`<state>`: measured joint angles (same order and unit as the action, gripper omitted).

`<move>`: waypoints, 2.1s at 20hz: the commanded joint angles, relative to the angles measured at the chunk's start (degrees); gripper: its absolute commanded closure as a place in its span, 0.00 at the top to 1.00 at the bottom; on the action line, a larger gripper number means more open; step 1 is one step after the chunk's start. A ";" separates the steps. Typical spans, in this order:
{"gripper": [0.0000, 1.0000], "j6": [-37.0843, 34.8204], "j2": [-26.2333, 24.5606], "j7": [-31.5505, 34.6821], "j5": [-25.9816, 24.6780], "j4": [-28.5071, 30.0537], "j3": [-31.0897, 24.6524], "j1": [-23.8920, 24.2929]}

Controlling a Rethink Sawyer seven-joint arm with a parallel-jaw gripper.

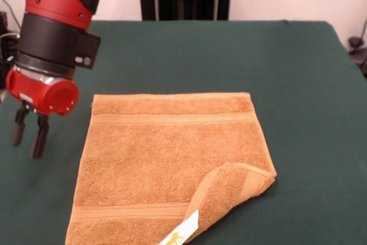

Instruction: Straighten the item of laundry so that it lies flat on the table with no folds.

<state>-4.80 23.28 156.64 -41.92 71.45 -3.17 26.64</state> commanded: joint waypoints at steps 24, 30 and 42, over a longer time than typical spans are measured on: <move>1.00 -14.30 3.82 -15.22 0.87 17.49 -17.31 14.57; 1.00 -16.82 4.64 -14.11 2.30 16.42 -15.94 12.46; 1.00 -19.27 6.45 -15.39 0.50 16.53 -13.18 6.19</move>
<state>-20.27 29.95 144.35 -42.49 81.95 -14.31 37.57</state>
